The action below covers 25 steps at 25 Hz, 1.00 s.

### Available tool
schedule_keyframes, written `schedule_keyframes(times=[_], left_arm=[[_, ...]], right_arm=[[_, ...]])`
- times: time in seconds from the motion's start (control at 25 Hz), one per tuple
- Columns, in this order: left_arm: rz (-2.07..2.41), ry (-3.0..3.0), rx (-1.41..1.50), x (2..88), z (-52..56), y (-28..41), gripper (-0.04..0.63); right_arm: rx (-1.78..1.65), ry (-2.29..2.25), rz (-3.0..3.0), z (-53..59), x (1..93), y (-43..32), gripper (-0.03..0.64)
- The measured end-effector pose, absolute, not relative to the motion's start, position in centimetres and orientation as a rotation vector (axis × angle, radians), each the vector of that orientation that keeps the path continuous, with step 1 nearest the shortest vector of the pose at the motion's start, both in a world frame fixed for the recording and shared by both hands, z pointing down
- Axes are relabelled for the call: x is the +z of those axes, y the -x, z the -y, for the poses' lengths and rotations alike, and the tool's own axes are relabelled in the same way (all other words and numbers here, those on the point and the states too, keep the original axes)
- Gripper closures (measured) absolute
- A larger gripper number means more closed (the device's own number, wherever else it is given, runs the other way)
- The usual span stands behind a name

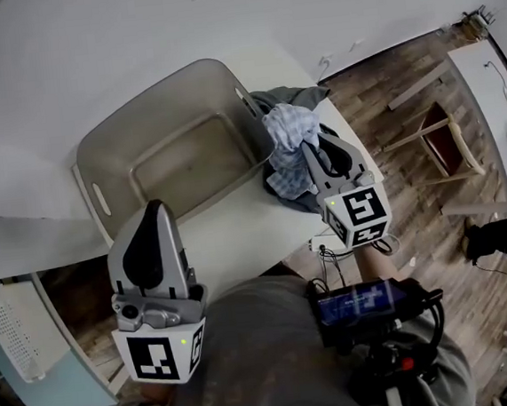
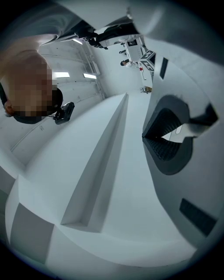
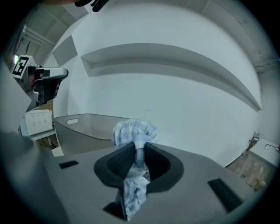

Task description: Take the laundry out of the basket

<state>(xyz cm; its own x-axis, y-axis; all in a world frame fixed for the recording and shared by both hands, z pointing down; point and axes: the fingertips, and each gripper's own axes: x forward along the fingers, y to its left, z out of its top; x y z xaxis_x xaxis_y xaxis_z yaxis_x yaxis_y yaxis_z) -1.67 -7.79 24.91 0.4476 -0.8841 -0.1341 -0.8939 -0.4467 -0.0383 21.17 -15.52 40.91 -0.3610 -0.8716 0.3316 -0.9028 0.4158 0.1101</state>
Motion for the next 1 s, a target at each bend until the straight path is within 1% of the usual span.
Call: schedule_keyframes(times=[0.12,0.28,0.56,0.68,0.84,1.0], left_arm=[[-1.593,2.586,0.148,25.0,7.7,1.7,0.588],[-1.593,2.591,0.160,25.0,7.9,1.6,0.588],[-1.602,2.591,0.198,24.7,7.9,1.5,0.588],[-1.626,2.579,0.216,24.8,7.9,1.9,0.588],[-1.656,2.550,0.232,24.6,8.0,2.5,0.588],[-1.695,2.507,0.244,24.0,8.0,3.6,0.588]], right_arm=[[0.169,-1.495,2.315,15.5,42.1,-21.3,0.515],[0.184,-1.477,2.311,15.5,42.1,-21.5,0.453],[0.132,-1.520,2.376,14.9,38.7,-21.2,0.454],[0.101,-1.550,2.456,14.6,36.0,-20.0,0.464],[0.039,-1.507,2.608,14.3,32.3,-16.1,0.493],[0.002,-1.407,2.815,13.5,28.7,-11.2,0.578]])
